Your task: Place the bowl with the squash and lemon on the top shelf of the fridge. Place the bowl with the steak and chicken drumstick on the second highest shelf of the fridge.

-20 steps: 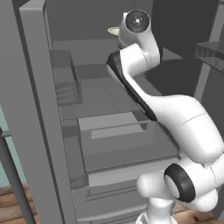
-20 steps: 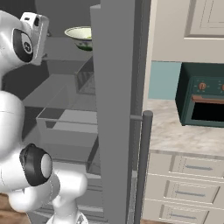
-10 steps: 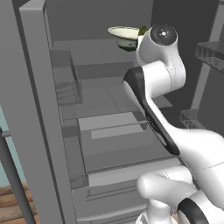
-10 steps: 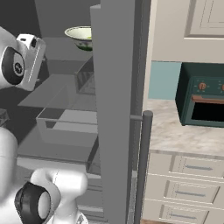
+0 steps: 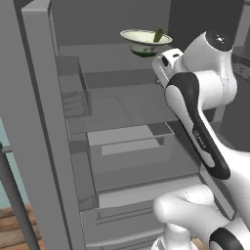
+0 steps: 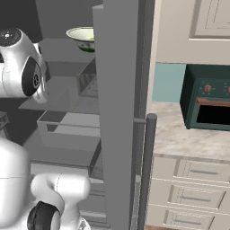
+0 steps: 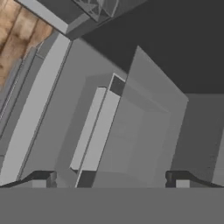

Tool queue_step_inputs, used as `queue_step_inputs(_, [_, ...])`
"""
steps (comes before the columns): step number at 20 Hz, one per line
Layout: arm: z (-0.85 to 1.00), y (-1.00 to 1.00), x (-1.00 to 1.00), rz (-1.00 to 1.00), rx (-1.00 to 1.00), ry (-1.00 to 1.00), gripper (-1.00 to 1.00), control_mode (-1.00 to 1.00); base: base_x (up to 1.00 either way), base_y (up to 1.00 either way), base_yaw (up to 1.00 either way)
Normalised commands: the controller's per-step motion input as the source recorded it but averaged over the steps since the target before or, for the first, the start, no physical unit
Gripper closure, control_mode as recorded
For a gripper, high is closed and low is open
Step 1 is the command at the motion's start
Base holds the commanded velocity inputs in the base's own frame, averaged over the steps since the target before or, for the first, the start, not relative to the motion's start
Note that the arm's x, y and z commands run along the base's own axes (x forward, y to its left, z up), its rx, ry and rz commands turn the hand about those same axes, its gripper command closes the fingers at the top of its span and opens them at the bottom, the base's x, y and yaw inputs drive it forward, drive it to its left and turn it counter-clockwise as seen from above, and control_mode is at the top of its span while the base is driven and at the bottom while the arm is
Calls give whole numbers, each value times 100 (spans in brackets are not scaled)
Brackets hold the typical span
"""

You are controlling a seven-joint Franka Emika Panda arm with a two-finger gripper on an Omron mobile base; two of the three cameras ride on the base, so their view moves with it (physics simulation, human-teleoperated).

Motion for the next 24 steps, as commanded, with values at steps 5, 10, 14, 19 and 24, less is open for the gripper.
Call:
queue_step_inputs(5, [-33,3,0,13,-12,0,-100,-100,0,0,0])
queue_step_inputs(10, [-31,-8,-71,-5,-4,0,-100,-100,0,0,0])
queue_step_inputs(14, [-23,0,-79,-18,0,0,-100,-100,0,0,0])
queue_step_inputs(19, [0,0,-15,-3,0,0,-100,100,-23,2,-4])
queue_step_inputs(24, [0,0,0,0,0,0,-100,100,0,1,0])
